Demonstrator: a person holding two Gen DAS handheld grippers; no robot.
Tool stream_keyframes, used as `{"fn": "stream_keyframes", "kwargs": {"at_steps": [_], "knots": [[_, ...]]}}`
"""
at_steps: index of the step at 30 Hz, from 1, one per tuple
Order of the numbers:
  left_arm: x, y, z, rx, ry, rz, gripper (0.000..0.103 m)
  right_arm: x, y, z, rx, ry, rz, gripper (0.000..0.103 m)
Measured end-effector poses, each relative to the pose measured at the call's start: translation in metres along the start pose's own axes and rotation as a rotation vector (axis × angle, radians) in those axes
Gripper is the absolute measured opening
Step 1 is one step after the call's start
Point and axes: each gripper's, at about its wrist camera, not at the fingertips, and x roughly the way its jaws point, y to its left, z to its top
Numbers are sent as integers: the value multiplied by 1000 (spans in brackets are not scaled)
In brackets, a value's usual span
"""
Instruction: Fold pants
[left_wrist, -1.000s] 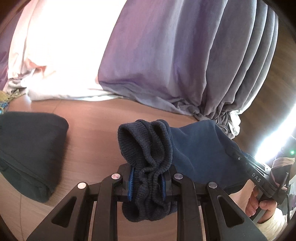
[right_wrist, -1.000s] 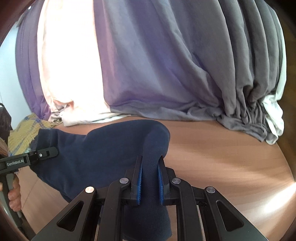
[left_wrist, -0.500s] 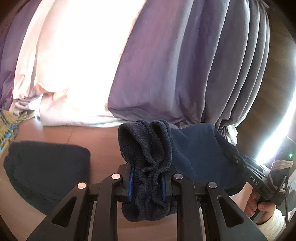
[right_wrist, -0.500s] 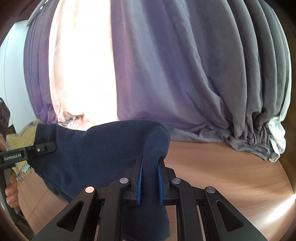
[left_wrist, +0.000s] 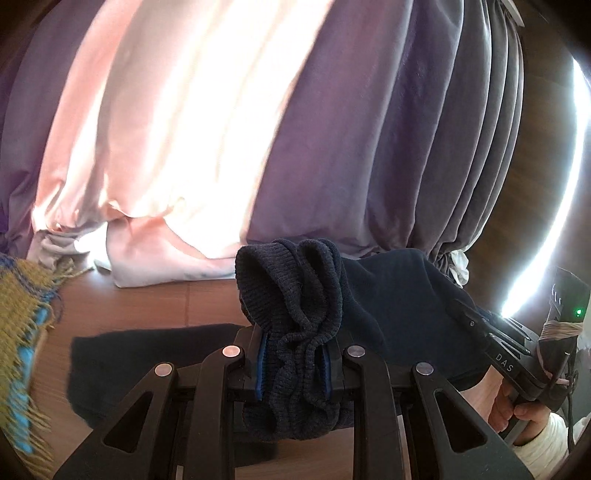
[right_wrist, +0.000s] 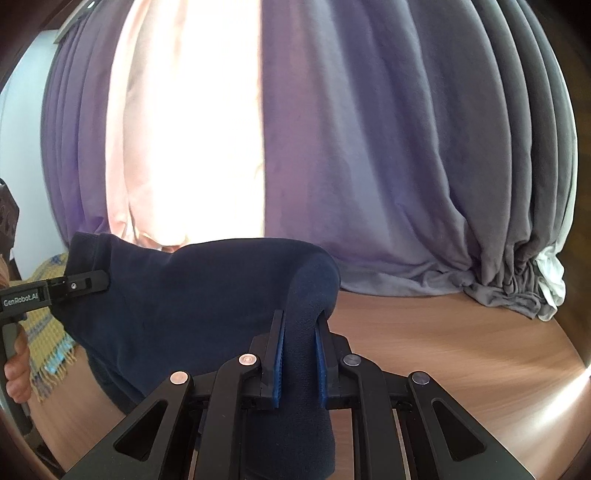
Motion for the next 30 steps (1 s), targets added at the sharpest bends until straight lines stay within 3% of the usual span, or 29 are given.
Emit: {"fn": "stream_keyframes", "kwargs": {"at_steps": [9, 16, 30], "knots": [[-31, 67, 20, 45, 16, 4, 22, 10, 72, 7, 6, -19, -12, 15], [-38, 124, 22, 9, 40, 31, 22, 33, 125, 9, -8, -2, 3, 15], [4, 198, 4, -51, 135, 48, 22, 97, 180, 2, -80, 89, 25, 15]]}}
